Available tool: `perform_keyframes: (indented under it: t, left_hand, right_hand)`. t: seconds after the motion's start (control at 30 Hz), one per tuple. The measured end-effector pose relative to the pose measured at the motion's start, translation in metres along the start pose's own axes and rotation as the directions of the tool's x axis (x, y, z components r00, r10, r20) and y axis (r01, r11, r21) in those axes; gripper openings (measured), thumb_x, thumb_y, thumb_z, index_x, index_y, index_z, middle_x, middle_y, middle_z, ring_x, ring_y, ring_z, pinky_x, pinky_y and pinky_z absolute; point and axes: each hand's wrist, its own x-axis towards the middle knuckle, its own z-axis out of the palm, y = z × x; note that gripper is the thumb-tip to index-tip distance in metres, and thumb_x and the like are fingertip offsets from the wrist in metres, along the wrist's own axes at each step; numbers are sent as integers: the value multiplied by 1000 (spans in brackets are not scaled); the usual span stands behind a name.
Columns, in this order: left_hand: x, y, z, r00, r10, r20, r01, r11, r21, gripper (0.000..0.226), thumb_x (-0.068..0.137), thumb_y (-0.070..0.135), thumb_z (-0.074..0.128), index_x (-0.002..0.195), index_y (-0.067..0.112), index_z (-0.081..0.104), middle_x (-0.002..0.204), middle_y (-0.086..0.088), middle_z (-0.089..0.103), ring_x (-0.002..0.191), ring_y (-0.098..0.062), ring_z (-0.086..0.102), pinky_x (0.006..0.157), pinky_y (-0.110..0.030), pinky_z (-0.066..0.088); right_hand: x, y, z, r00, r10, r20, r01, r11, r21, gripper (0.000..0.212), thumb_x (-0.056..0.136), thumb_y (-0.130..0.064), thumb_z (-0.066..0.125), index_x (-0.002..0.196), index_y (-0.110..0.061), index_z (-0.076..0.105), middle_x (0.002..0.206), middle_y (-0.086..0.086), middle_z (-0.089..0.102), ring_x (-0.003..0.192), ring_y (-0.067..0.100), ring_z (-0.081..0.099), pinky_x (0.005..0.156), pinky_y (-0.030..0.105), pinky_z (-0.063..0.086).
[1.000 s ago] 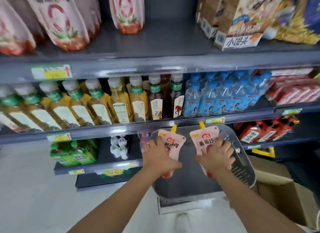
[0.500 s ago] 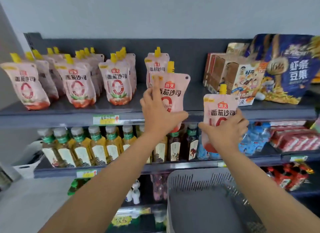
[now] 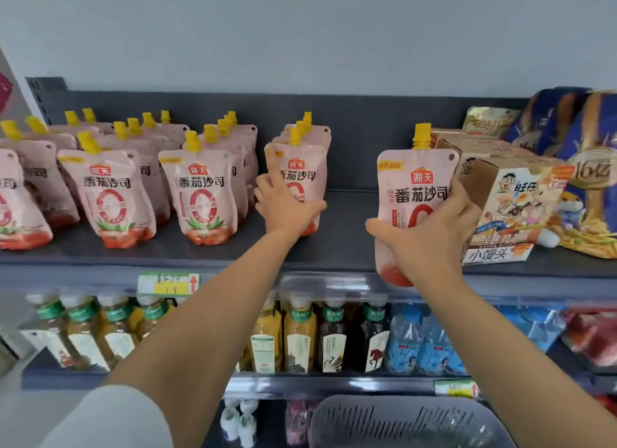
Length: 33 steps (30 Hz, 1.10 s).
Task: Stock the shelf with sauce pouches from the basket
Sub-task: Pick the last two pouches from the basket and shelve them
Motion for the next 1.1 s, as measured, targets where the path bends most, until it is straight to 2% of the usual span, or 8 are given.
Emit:
perform_keyframes:
  t: [0.5,0.63,0.73,0.8,0.87,0.97,1.0,1.1]
  left_hand:
    - [26,-6,25,1000,-24,3,24,989,-147,142,47,38,93,150,15,-3,153,-11,18,141,-32,17,114,-52,18]
    - [27,-5,18,994,-74,84,85,987,-134,134,49,39,91,148,13,5,148,-11,24,137,-32,23,111,-52,27]
    - [32,-12,9,968,-105,230,148,972,-182,132,42,40,89,144,21,7,143,-7,31,133,-29,33,108,-53,34]
    - [32,-19,0,941,-116,317,199,949,-243,122,43,37,84,140,30,9,139,-3,38,127,-24,41,104,-51,41]
    - [31,-26,-9,914,-113,391,247,918,-311,112,54,18,83,139,28,12,136,-1,43,123,-20,46,97,-43,49]
    - [27,-31,-16,890,-110,443,302,870,-391,74,81,5,69,138,19,23,125,4,48,110,-11,49,67,-15,49]
    - [25,-32,-17,891,-119,439,312,862,-399,61,86,6,62,136,18,29,123,4,51,107,-10,51,66,-14,47]
    - [24,-33,-19,908,-148,392,316,856,-408,39,92,10,47,130,18,44,123,0,58,110,-15,55,88,-30,48]
  right_hand:
    - [23,5,65,998,-17,58,17,1000,0,118,56,-36,85,146,-13,12,139,8,22,128,26,23,107,46,27]
    - [23,0,79,998,-13,69,13,1000,-9,118,58,-40,84,147,-12,11,138,7,22,127,24,24,106,43,26]
    - [20,-4,90,998,-13,63,14,1000,-7,114,57,-41,84,144,-13,16,136,6,23,125,23,25,104,41,28]
    - [19,-6,97,999,-9,53,9,1000,-3,112,56,-40,84,143,-13,18,136,6,23,124,23,26,103,41,29]
    - [18,-10,105,999,-8,46,8,1000,9,112,56,-41,84,143,-13,19,136,6,24,124,23,27,103,41,30]
    - [15,-18,121,1000,-4,19,3,999,44,111,55,-42,84,141,-10,22,134,7,27,122,24,29,101,43,33]
    - [14,-21,126,1000,-2,8,1,998,58,110,55,-42,85,140,-10,23,134,7,27,121,25,30,100,43,34]
    - [9,-28,143,1000,-1,-14,2,996,90,108,54,-42,85,138,-10,25,133,7,30,120,24,32,99,40,35]
